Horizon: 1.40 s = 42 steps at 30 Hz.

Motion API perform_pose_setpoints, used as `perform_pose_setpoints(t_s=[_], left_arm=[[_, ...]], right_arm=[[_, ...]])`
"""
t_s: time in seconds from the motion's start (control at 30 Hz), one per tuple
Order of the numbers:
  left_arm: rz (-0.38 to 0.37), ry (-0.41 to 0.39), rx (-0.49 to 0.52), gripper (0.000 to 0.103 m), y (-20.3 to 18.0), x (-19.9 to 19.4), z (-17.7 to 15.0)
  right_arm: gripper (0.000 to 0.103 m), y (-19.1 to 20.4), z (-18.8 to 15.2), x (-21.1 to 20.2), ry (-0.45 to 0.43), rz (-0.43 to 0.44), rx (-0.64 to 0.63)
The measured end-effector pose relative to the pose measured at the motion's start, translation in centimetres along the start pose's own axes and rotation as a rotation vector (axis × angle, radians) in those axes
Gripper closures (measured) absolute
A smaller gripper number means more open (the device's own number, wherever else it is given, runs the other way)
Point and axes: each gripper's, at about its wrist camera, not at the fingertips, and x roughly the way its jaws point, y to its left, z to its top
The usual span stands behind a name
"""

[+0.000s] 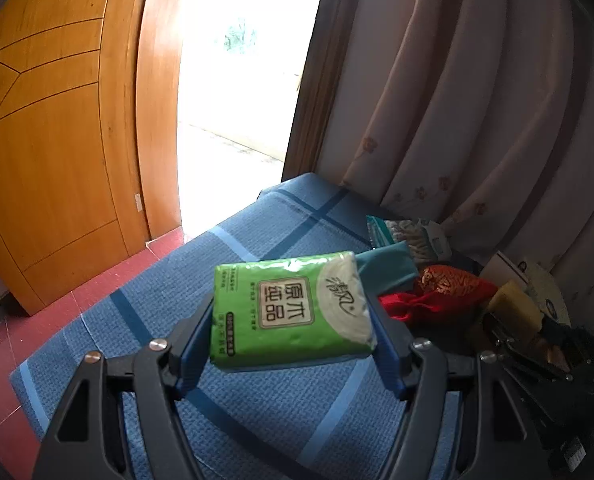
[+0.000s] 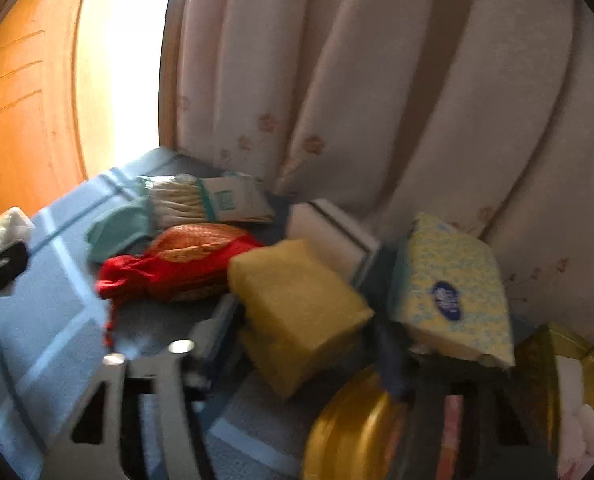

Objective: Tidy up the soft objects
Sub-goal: 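Grasp the yellow sponge with the right tool while the left tool holds the tissue pack, then carry the sponge in the right tool while the left tool carries the tissue pack to the tray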

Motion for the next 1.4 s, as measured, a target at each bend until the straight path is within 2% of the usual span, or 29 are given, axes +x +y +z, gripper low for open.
perform_pose_setpoints(t_s=[0.17, 0.33, 0.43, 0.5, 0.63, 0.73, 0.93, 1.1, 1.4], left_arm=[[0.015, 0.003, 0.006, 0.033, -0.2, 0.1, 0.0], [0.034, 0.001, 0.021, 0.033, -0.5, 0.1, -0.2], [0.044, -0.009, 0.022, 0.033, -0.6, 0.0, -0.2], [0.046, -0.012, 0.022, 0.033, -0.6, -0.1, -0.2], [0.053, -0.010, 0.030, 0.033, -0.6, -0.1, -0.2], [0.054, -0.021, 0.039, 0.033, -0.7, -0.3, -0.3], [0.069, -0.019, 0.063, 0.033, -1.1, -0.2, -0.3], [0.084, -0.053, 0.080, 0.033, -1.4, -1.0, -0.4], [0.109, -0.159, 0.152, 0.033, -2.7, -3.1, -0.9]], right_arm=[[0.052, -0.6, -0.3, -1.5, -0.057, 0.000, 0.038], [0.053, -1.8, -1.5, -5.2, -0.208, 0.135, 0.134], [0.053, -1.3, -2.1, -7.9, -0.315, 0.161, 0.138], [0.053, -0.7, -2.6, -9.1, -0.354, 0.160, 0.131], [0.053, 0.6, -3.2, -9.8, -0.382, 0.131, 0.096], [0.053, 1.0, -4.2, -10.6, -0.367, 0.127, 0.077], [0.053, -0.1, -5.8, -12.7, -0.419, 0.103, 0.134], [0.053, -1.3, -6.1, -13.0, -0.418, 0.091, 0.206], [0.053, -2.0, -6.5, -12.9, -0.433, 0.066, 0.229]])
